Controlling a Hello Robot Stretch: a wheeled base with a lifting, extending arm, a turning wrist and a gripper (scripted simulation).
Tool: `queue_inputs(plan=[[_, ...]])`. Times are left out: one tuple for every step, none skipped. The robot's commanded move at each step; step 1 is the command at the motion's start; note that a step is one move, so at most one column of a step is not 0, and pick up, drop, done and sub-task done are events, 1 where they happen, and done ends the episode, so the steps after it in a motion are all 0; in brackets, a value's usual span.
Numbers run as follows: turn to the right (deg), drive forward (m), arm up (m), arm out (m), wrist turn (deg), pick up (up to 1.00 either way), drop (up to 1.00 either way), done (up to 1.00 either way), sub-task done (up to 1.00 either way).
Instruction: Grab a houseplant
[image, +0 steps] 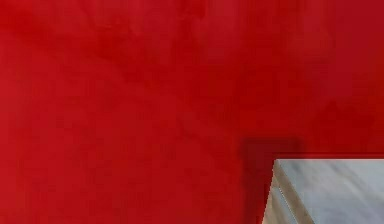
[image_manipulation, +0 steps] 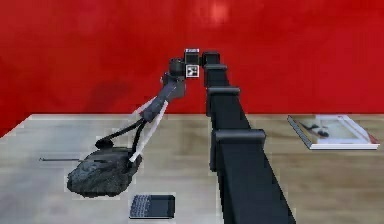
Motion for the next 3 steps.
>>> queue_inputs(plan=[[0.0,0.00,0.00,0.00,45.0,0.00,0.00,0.00,0.00],[0.0,0.00,0.00,0.00,45.0,0.00,0.00,0.00,0.00],[0.0,0.00,0.00,0.00,45.0,0.00,0.00,0.00,0.00]])
